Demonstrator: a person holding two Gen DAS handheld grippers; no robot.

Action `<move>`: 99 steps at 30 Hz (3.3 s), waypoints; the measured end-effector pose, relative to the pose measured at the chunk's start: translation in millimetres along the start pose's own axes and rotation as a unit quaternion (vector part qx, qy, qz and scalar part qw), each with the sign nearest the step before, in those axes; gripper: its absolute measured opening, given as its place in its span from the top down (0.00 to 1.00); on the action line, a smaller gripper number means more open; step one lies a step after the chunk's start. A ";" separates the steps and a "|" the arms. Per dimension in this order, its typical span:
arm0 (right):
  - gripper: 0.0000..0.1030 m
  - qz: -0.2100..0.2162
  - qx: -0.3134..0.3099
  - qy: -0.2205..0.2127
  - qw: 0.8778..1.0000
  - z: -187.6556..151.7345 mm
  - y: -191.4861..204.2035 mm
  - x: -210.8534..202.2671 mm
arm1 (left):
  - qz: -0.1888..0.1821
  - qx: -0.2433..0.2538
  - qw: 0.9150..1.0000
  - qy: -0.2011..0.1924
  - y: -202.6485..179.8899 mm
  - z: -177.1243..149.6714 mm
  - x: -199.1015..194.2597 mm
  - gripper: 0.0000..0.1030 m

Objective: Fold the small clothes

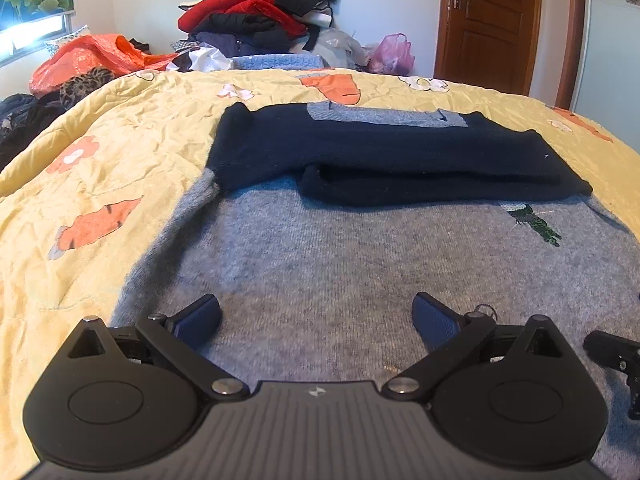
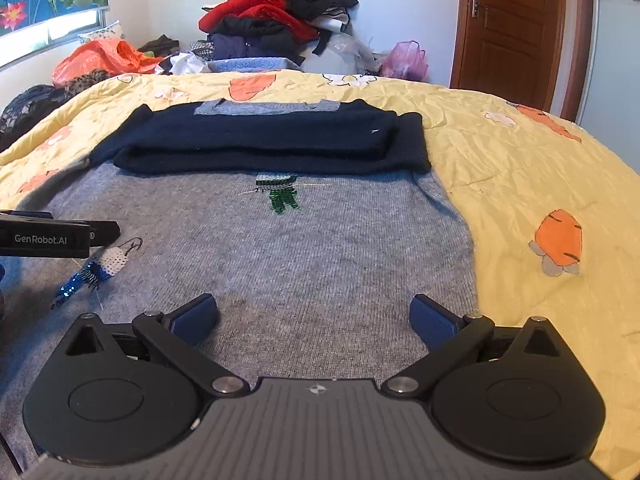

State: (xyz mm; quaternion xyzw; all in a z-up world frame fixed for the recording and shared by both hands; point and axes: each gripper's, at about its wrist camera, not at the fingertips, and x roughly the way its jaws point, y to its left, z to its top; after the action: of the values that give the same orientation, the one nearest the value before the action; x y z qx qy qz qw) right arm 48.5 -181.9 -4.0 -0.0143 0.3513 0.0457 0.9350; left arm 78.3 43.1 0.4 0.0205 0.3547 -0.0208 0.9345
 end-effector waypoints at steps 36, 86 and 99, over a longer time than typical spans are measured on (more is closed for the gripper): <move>0.00 0.010 -0.014 0.001 1.000 -32.0 2.8 -38.5 | 0.000 -0.004 1.000 0.001 3.3 -72.4 -84.0 0.00; 0.00 0.043 -0.051 0.031 0.997 -107.7 -5.0 -141.9 | -0.007 0.024 1.000 0.012 16.1 -132.0 -159.2 0.00; 0.00 0.062 -0.090 0.065 0.992 -116.1 -11.6 -163.9 | -0.010 0.040 0.999 0.023 25.6 -143.2 -177.7 0.00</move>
State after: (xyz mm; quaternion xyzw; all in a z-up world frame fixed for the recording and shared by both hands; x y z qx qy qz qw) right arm -149.3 -212.6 16.4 -0.0796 0.4064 0.1337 0.9003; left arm -148.0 80.6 12.0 0.0543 0.3753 -0.0440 0.9243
